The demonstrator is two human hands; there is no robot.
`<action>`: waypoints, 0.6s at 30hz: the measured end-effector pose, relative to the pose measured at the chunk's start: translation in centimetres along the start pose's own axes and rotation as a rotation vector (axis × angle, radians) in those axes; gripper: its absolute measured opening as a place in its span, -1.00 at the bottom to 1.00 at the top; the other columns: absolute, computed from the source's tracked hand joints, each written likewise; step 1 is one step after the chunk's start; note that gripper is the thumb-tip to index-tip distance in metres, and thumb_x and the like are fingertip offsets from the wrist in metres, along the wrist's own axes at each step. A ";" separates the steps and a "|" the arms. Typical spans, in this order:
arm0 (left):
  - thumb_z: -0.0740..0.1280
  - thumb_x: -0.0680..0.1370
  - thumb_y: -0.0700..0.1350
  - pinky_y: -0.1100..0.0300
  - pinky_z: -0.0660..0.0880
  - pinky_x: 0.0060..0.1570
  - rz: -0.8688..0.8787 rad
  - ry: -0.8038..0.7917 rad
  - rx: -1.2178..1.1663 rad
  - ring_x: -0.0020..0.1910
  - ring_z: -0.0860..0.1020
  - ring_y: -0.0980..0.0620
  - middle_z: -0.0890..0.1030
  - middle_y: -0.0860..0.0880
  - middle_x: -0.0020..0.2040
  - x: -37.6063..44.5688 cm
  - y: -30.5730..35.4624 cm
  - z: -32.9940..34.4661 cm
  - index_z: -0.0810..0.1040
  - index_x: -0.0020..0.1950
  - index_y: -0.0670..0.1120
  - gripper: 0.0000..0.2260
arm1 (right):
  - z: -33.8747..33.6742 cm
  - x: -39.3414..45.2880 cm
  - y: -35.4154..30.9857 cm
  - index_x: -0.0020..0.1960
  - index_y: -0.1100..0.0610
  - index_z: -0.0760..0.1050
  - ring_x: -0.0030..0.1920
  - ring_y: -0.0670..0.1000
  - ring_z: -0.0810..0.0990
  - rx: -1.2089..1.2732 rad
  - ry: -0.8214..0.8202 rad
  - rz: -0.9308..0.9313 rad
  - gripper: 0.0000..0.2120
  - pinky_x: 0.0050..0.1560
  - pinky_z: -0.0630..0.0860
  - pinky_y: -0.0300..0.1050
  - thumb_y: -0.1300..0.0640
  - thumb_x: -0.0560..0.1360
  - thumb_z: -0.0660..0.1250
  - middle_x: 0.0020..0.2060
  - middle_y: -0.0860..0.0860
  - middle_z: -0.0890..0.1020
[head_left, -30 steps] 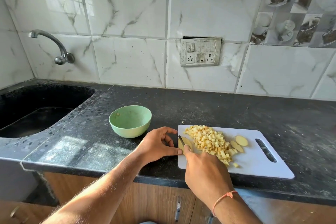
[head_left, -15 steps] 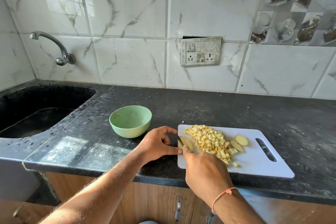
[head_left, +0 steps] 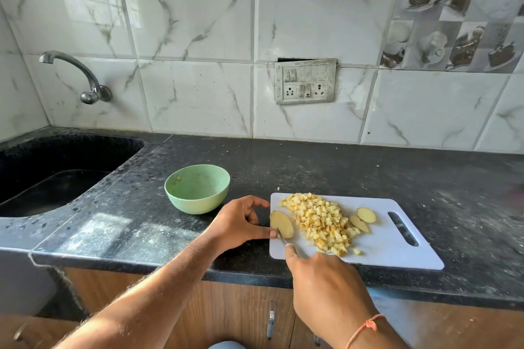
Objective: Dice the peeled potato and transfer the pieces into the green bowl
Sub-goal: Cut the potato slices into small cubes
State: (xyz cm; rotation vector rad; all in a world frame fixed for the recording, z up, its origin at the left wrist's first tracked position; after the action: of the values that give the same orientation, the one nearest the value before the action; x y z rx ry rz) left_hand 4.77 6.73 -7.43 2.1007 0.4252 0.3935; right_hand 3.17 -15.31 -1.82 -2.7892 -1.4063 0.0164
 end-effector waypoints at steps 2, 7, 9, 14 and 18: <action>0.73 0.30 0.11 0.16 0.37 -0.27 0.004 0.001 -0.002 -0.37 0.41 0.12 0.53 0.09 -0.36 -0.1 0.1 0.0 0.59 0.22 0.19 -0.43 | -0.2 -0.8 0.1 0.67 0.00 0.05 -0.16 0.13 0.42 -0.003 0.013 -0.010 -0.33 -0.18 0.35 -0.01 0.30 0.60 0.07 -0.14 0.09 0.51; 0.72 0.32 0.09 0.19 0.38 -0.25 0.025 0.020 0.003 -0.35 0.40 0.17 0.48 0.14 -0.34 -0.3 0.5 -0.1 0.59 0.24 0.18 -0.44 | -1.0 -2.2 1.8 0.66 -0.11 0.07 -0.25 0.07 0.44 0.091 0.118 -0.016 -0.43 -0.37 0.36 -0.11 0.10 0.68 0.10 -0.29 -0.01 0.43; 0.70 0.33 0.12 0.24 0.45 -0.22 0.070 0.050 0.063 -0.31 0.45 0.22 0.52 0.17 -0.26 -0.6 0.9 -0.1 0.59 0.26 0.20 -0.44 | -1.8 -2.7 2.8 0.64 -0.12 0.10 -0.27 -0.01 0.54 0.159 0.209 -0.010 -0.48 -0.29 0.52 -0.14 0.05 0.70 0.08 -0.24 -0.06 0.54; 0.52 0.45 0.08 0.11 0.49 0.32 0.338 0.086 0.287 0.30 0.46 0.18 0.52 0.27 0.25 -2.0 3.1 0.8 0.48 0.45 0.18 -0.43 | -2.3 -2.0 5.1 0.63 -0.21 0.17 -0.32 -0.07 0.41 0.269 0.326 0.084 -0.51 -0.46 0.23 -0.23 -0.01 0.71 0.05 -0.32 -0.15 0.46; 0.41 0.46 0.06 -0.10 0.34 0.50 0.356 0.022 0.390 0.54 0.24 0.22 0.37 0.33 0.51 -2.2 3.6 1.5 0.34 0.58 0.25 -0.32 | -0.8 -1.7 5.5 0.62 -0.24 0.18 -0.19 -0.03 0.51 0.320 0.304 0.109 -0.51 -0.40 0.30 -0.23 -0.04 0.70 0.06 -0.08 -0.11 0.66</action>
State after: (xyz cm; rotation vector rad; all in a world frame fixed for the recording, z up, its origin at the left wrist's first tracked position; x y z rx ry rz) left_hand 4.01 2.88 -5.43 2.5640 0.1432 0.5767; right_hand 6.59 -20.00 -1.18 -2.4744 -1.0748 -0.1597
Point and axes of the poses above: each hand's wrist, its own x-axis towards the middle knuckle, its own z-axis out of the palm, y = z × x, the point moved 8 cm from there along x, towards the middle knuckle
